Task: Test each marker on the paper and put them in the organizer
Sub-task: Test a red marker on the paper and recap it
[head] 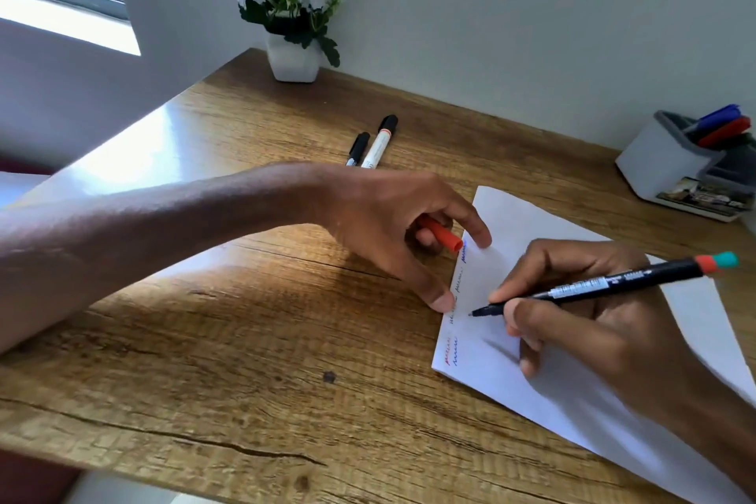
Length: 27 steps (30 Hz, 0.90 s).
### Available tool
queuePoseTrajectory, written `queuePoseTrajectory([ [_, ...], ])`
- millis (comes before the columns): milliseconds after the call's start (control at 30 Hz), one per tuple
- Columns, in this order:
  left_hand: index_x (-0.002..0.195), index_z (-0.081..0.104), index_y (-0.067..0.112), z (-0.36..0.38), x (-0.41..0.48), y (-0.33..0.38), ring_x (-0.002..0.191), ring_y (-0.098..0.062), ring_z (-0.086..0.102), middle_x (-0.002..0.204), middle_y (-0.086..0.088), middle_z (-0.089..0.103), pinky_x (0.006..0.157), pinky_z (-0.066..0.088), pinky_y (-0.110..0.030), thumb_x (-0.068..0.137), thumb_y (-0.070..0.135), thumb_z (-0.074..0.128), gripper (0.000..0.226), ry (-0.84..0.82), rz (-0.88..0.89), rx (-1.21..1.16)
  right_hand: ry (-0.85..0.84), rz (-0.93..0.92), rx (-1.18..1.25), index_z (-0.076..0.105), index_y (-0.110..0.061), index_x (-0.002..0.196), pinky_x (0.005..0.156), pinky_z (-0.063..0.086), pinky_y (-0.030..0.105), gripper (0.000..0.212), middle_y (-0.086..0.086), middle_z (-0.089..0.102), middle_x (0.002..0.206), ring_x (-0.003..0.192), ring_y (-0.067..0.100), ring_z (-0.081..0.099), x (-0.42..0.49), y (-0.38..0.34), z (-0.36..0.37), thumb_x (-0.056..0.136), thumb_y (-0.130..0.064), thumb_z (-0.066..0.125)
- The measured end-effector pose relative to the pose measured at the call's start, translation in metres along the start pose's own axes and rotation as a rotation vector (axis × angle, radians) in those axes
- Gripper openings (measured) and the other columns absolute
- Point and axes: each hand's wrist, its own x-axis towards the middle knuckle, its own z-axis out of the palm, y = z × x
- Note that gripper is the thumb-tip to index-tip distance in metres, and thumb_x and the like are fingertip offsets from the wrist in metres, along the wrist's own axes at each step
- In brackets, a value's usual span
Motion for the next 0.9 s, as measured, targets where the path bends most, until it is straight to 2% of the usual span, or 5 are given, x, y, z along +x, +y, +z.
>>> queuePoseTrajectory([
  [233, 0.142, 0.052, 0.033, 0.000, -0.002, 0.001, 0.107, -0.034, 0.063, 0.119, -0.014, 0.065, 0.085, 0.055, -0.055, 0.074, 0.054, 0.083, 0.077, 0.000, -0.013, 0.005, -0.025, -0.161, -0.074, 0.072, -0.009, 0.067, 0.045, 0.040, 0.022, 0.007, 0.007, 0.064, 0.061, 0.043, 0.011, 0.053, 0.002, 0.014, 0.010, 0.072, -0.014, 0.070],
  [567, 0.139, 0.056, 0.032, -0.001, -0.001, -0.001, 0.086, -0.032, 0.058, 0.092, -0.014, 0.060, 0.067, 0.049, -0.041, 0.076, 0.048, 0.083, 0.071, 0.006, 0.007, -0.018, 0.006, -0.222, -0.144, 0.071, -0.008, 0.067, 0.044, 0.040, 0.042, 0.013, 0.011, 0.065, 0.061, 0.052, 0.035, 0.056, 0.002, 0.014, 0.010, 0.072, -0.019, 0.067],
  [700, 0.138, 0.056, 0.032, -0.001, -0.001, -0.001, 0.068, -0.008, 0.052, 0.073, 0.020, 0.056, 0.062, 0.046, -0.022, 0.076, 0.048, 0.083, 0.070, 0.014, -0.006, -0.027, -0.003, -0.222, -0.150, 0.072, -0.009, 0.067, 0.043, 0.041, 0.040, 0.013, 0.011, 0.066, 0.061, 0.052, 0.035, 0.057, 0.003, 0.015, 0.011, 0.072, -0.020, 0.068],
  [800, 0.140, 0.054, 0.033, 0.000, -0.002, -0.001, 0.100, -0.027, 0.066, 0.108, 0.000, 0.070, 0.084, 0.059, -0.045, 0.074, 0.053, 0.083, 0.075, 0.002, -0.001, -0.001, -0.013, -0.210, -0.154, 0.072, -0.010, 0.067, 0.042, 0.038, 0.036, 0.011, 0.009, 0.065, 0.060, 0.050, 0.031, 0.055, 0.002, 0.016, 0.012, 0.072, -0.019, 0.068],
  [900, 0.140, 0.055, 0.032, 0.000, -0.002, 0.000, 0.096, -0.031, 0.064, 0.093, 0.003, 0.066, 0.080, 0.058, -0.047, 0.074, 0.052, 0.083, 0.074, 0.004, 0.002, 0.015, -0.019, -0.214, -0.149, 0.071, -0.007, 0.065, 0.042, 0.037, 0.037, 0.013, 0.011, 0.064, 0.058, 0.049, 0.032, 0.054, 0.002, 0.016, 0.012, 0.071, -0.019, 0.068],
])
